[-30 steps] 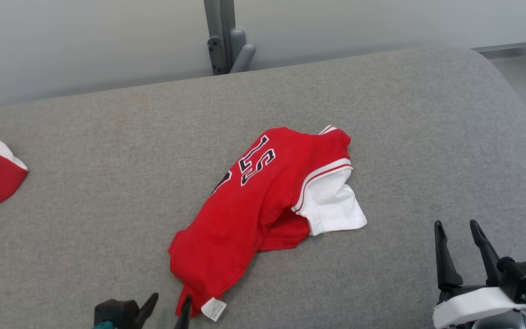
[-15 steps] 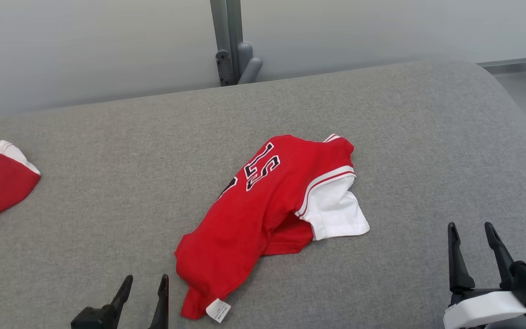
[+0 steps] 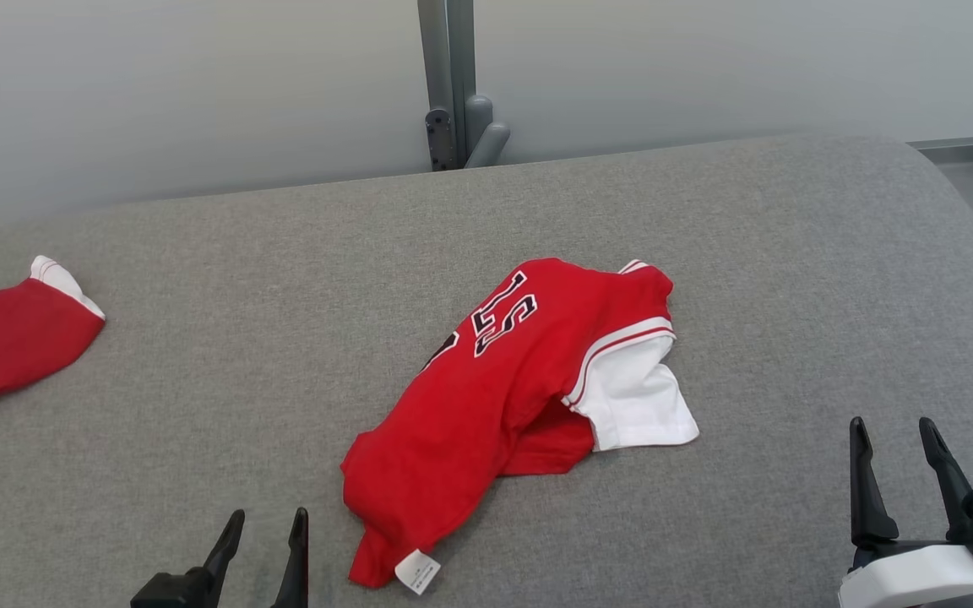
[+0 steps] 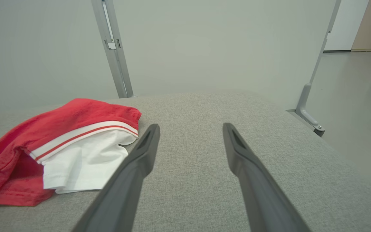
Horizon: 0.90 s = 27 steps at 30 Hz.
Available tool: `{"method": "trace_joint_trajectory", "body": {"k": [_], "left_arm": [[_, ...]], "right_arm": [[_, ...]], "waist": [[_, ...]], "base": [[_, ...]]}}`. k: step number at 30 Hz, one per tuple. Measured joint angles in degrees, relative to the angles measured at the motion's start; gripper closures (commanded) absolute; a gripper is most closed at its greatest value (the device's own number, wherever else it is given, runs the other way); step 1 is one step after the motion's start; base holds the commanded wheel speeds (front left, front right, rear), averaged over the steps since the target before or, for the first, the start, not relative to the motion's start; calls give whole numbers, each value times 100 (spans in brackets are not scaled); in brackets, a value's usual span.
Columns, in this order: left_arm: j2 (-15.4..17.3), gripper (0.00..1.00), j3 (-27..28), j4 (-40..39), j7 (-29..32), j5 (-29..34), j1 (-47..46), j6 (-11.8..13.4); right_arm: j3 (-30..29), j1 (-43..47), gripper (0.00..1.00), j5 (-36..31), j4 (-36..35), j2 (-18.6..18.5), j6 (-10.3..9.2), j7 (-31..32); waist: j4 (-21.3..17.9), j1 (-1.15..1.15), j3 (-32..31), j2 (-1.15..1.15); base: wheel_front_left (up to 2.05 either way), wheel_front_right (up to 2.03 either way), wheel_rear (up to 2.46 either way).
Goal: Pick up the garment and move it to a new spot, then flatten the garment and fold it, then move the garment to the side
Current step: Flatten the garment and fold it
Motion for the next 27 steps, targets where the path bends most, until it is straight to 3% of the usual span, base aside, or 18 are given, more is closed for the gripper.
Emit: {"method": "trace_joint_trajectory", "body": {"k": [8,27], "left_arm": [[-479,0,717,125,-2,625,212,-521],[-1205,0,1940,-164,-10,1458,492,-1235]], "right_arm": [[103,-1,0,-4,75,0,0,0],[350,39,0,-192,78,0,0,0]], "waist": [[6,0,-24,0],[181,0,-123,0]], "base": [[0,0,0],[0,0,0]]}}
